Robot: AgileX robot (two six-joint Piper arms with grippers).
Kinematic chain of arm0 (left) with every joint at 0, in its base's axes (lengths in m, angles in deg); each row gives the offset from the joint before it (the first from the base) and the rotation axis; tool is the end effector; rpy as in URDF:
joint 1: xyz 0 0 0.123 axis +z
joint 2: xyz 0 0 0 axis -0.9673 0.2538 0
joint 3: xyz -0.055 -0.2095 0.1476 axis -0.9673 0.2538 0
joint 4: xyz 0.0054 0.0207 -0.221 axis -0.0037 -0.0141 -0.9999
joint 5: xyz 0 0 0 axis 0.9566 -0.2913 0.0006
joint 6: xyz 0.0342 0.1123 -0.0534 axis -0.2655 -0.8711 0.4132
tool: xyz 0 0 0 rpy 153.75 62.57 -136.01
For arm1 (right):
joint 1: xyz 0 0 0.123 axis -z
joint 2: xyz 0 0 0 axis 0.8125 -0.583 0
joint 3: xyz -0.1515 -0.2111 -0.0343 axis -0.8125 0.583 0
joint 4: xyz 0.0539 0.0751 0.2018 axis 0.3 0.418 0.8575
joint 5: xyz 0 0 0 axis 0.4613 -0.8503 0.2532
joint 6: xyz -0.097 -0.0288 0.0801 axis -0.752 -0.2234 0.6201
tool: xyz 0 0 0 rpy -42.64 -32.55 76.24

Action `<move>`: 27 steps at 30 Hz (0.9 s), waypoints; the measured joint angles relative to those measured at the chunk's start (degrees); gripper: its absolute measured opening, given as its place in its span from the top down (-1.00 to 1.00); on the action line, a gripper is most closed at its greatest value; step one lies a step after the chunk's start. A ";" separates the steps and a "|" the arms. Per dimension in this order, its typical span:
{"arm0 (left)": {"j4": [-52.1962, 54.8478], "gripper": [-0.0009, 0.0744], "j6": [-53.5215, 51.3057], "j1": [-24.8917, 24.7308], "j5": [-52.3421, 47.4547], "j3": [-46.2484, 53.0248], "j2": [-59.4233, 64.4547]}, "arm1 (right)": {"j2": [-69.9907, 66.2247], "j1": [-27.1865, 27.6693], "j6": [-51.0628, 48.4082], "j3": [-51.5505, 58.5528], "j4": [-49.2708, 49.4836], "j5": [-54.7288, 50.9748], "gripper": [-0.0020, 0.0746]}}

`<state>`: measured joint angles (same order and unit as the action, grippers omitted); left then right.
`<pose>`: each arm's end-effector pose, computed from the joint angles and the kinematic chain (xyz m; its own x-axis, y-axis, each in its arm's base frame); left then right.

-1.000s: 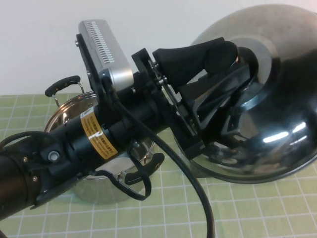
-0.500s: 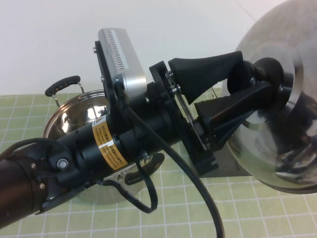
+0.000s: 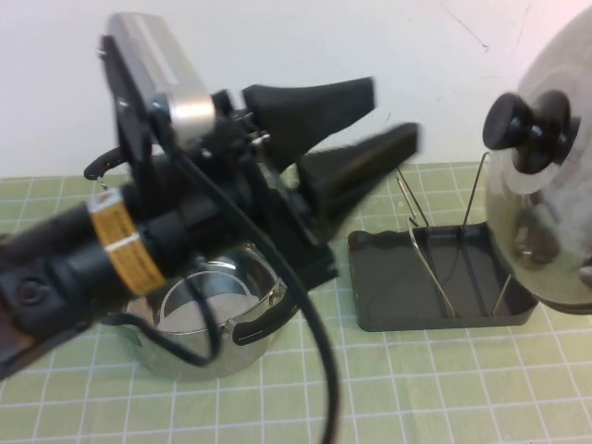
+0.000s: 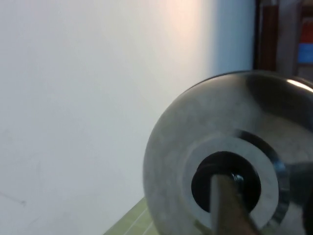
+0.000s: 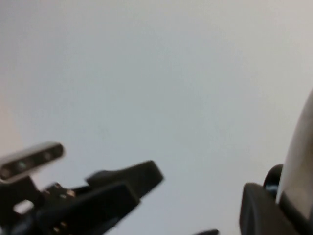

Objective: Put pot lid on rack
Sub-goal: Place the pot lid on the pot rack

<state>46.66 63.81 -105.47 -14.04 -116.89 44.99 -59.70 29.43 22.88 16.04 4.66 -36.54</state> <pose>0.1898 -0.1992 0.3701 0.0638 -0.2909 -0.9546 0.9364 0.3483 -0.0436 0.1418 0.1051 0.3360 -0.0474 0.5326 -0.8451 -0.7192 0.5689 0.3989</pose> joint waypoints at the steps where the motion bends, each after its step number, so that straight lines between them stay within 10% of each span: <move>1: 2.48 0.15 2.07 0.91 -2.53 0.00 -1.40 | -0.49 0.00 -0.92 -0.80 -0.79 -2.54 0.76; 7: 23.51 0.89 14.41 4.03 -14.71 0.00 -9.37 | -8.40 0.00 -2.68 -9.34 -12.17 -12.10 0.76; 13: 48.75 0.97 35.40 4.59 -20.31 0.64 -16.06 | -20.00 0.00 -2.30 -17.35 -18.37 -12.64 0.76; 27: 52.17 0.97 42.97 5.20 -31.15 14.12 -27.90 | -34.98 0.00 -2.60 -21.52 -20.93 -16.38 0.76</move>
<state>98.83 106.78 -100.27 -45.19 -102.77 17.09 -94.68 29.43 20.29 -5.47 -16.27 -52.92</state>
